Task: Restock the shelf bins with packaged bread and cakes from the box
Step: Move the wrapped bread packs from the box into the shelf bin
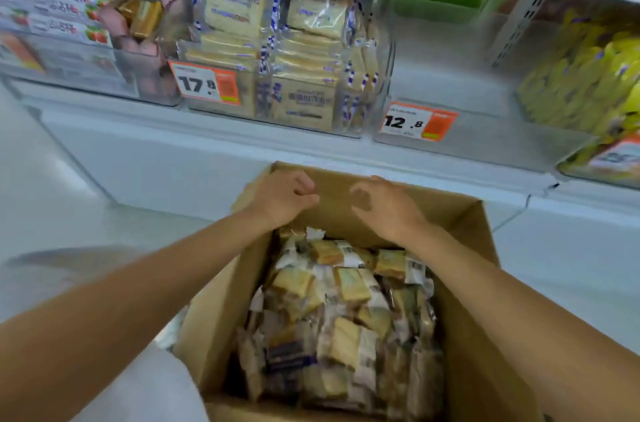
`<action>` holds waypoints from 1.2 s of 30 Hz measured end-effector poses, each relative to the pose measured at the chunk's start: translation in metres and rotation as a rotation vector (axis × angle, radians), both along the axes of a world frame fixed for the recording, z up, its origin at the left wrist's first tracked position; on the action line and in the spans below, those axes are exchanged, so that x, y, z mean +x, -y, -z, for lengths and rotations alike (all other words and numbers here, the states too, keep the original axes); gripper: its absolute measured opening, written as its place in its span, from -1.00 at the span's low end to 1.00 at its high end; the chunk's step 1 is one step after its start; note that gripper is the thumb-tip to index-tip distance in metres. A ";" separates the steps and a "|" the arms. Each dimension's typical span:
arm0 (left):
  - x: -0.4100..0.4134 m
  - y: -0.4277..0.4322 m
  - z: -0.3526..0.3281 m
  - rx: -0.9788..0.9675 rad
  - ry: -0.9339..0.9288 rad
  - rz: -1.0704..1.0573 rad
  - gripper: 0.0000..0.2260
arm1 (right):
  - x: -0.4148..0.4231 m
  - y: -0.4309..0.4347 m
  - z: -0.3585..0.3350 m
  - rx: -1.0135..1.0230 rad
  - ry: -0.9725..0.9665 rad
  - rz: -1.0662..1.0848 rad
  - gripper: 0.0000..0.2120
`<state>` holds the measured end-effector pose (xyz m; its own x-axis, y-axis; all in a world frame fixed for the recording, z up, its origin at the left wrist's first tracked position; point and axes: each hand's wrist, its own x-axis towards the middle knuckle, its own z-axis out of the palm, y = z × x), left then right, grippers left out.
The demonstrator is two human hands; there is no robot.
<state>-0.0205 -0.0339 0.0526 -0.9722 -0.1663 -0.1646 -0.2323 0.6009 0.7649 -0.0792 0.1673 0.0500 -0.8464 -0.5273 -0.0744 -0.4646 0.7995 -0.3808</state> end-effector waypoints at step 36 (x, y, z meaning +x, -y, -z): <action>0.015 -0.047 0.035 0.302 0.386 0.458 -0.76 | 0.064 -0.065 0.038 -0.565 0.611 0.297 -0.54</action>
<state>-0.0059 0.0126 0.0179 -0.7956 0.3565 -0.4898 -0.2959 0.4768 0.8277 -0.0156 0.2324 0.0118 -0.8519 -0.3863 -0.3536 0.1469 0.4717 -0.8694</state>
